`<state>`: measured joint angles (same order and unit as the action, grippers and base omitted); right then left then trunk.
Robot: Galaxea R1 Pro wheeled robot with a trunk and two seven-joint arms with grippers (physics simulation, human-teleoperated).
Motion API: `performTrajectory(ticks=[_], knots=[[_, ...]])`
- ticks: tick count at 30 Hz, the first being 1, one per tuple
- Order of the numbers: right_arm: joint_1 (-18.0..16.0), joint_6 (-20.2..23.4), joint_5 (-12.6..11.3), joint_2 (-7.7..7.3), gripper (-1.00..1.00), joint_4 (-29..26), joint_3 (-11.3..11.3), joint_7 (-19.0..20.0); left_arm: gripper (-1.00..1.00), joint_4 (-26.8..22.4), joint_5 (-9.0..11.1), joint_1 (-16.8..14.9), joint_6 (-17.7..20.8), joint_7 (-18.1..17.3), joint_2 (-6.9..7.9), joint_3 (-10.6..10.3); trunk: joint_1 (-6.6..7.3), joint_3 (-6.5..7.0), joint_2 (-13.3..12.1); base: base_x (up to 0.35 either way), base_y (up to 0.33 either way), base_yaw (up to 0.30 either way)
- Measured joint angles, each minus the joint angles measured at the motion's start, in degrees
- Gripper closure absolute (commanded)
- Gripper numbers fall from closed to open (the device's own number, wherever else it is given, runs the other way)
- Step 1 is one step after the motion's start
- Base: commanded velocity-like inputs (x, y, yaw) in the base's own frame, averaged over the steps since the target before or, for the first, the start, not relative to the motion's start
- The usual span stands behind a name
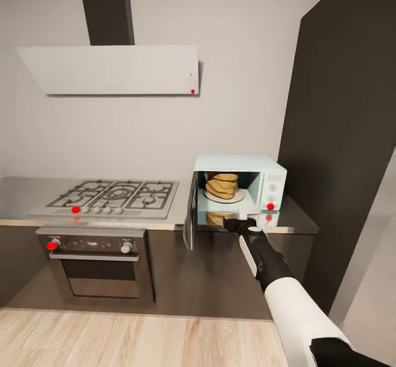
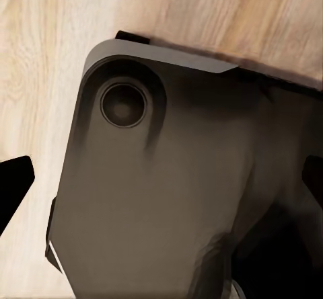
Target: In the kitchen, take the popcorn bag from the countertop, put it into the microwave, and heat it until the popcorn is cooked so the cooked popcorn ends up inside the bag.
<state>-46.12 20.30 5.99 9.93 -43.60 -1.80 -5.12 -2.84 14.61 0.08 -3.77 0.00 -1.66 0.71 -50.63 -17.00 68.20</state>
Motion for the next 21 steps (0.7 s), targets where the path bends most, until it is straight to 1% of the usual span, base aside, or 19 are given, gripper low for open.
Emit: performTrajectory(ticks=[1, 4, 6, 9, 13, 14, 15, 17, 19, 20, 21], knots=[[0.0, 0.4, 0.0, -0.17, -1.0, 0.0, 0.0, 0.0, -1.0, 0.0, 0.0, 0.0, 0.0, 0.0, 0.0, 0.0, 0.0, 0.0, 0.0, -0.261, 0.0, 0.0], [0.0, 2.5, -0.1, -1.5, -1.0, 0.0, 0.0, 0.0, -1.0, 0.0, 0.0, 0.0, 0.0, 0.0, -0.04, 0.0, 0.01, 0.0, 0.0, -0.252, 0.0, 0.0], [0.0, 3.6, 0.0, -1.86, -1.0, -0.1, -0.1, 0.0, -1.0, 0.0, 0.0, 0.0, 0.0, 0.0, -0.03, 0.0, 0.01, 0.0, 0.0, -0.231, 0.0, 0.0], [0.0, 5.8, 0.0, -3.0, -1.0, 0.0, -0.1, 0.0, -1.0, 0.0, 0.0, 0.0, 0.0, 0.0, -0.01, 0.0, 0.02, 0.0, 0.0, -0.137, 0.0, 0.0], [0.0, 8.8, -0.1, -5.53, -1.0, 0.8, 0.0, 0.0, -1.0, 0.0, 0.0, 0.0, 0.0, 0.0, 0.0, 0.0, 0.03, 0.0, 0.0, -0.032, 0.0, 0.0], [0.0, 10.1, -0.2, -6.74, -1.0, 2.5, 0.0, 0.0, -1.0, 0.0, 0.0, 0.0, 0.0, 0.0, 0.0, 0.0, 0.03, 0.0, 0.0, -0.009, 0.0, 0.0], [0.0, 10.4, -0.3, -7.12, -1.0, 3.2, -0.1, 0.0, -1.0, 0.0, 0.0, 0.0, 0.0, 0.0, 0.0, 0.0, 0.03, 0.0, 0.0, -0.005, 0.0, 0.0], [0.0, 11.0, -0.2, -8.44, -1.0, 7.5, -0.1, -0.1, -1.0, 0.0, 0.0, 0.0, 0.0, 0.0, 0.0, 0.0, 0.03, -0.01, 0.0, -0.002, 0.0, 0.0], [0.0, 11.0, -0.2, -9.15, -1.0, 9.8, -0.1, -0.1, -1.0, 0.0, 0.0, 0.0, 0.0, 0.0, 0.0, 0.0, 0.03, 0.0, 0.0, -0.001, 0.0, 0.0], [0.0, 11.0, -0.2, -9.69, -1.0, 12.2, -0.1, -0.2, -1.0, 0.0, 0.0, 0.0, 0.0, 0.0, 0.0, 0.0, 0.03, -0.01, 0.0, 0.0, 0.0, 0.0], [0.0, 11.0, -0.2, -9.82, -1.0, 13.2, -0.1, -0.2, -1.0, 0.0, 0.0, 0.0, 0.0, 0.0, 0.0, -0.1, 0.03, 0.0, 0.0, 0.0, 0.0, 0.0]])
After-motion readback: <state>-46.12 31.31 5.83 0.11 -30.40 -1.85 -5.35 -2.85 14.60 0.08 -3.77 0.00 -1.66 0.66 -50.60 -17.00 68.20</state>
